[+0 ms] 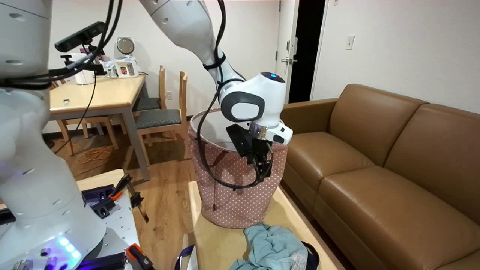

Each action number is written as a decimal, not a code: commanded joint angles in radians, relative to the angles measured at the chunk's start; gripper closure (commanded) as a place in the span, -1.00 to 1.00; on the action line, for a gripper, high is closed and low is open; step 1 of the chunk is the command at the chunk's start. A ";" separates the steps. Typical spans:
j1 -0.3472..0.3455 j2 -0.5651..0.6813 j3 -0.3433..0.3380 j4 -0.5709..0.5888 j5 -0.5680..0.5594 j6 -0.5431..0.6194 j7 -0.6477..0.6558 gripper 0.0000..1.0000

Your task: Pick up the clothes from the table and put them in the laundry bag

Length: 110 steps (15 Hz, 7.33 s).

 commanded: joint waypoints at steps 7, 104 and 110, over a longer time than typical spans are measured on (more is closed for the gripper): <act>-0.080 -0.047 -0.047 -0.071 -0.068 -0.047 0.108 -1.00; -0.005 -0.275 -0.269 0.023 -0.566 0.091 0.308 0.82; -0.049 -0.402 -0.192 0.013 -0.726 0.098 0.394 0.67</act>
